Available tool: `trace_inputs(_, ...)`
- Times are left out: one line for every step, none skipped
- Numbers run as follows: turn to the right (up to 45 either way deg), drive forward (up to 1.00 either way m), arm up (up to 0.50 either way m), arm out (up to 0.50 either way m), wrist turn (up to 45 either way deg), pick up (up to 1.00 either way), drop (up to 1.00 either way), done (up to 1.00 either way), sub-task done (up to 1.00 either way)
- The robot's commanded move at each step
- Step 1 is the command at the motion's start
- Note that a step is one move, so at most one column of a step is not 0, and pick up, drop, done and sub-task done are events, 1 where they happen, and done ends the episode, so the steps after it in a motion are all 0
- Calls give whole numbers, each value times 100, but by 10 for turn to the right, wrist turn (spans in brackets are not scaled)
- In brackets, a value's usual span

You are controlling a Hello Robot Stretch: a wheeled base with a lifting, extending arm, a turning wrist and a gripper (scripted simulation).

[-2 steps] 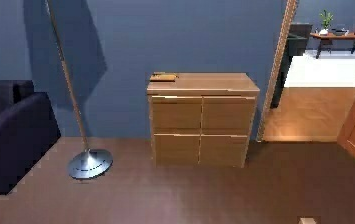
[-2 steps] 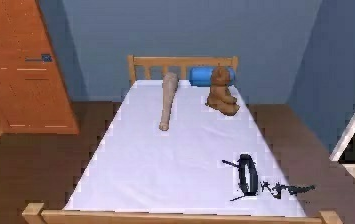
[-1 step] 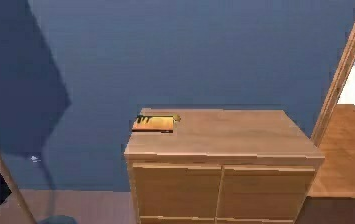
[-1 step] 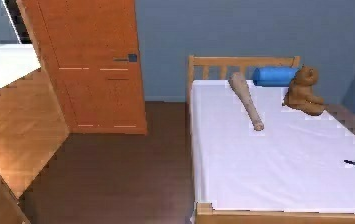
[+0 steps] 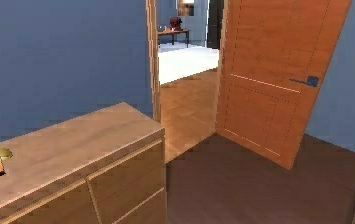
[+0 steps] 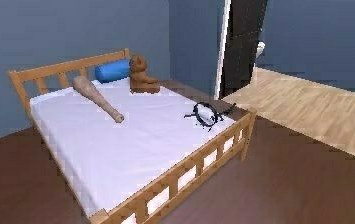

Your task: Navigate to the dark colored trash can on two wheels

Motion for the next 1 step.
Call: trace_inputs(30, 0, 0, 0, 0, 0, 0, 0, 0)
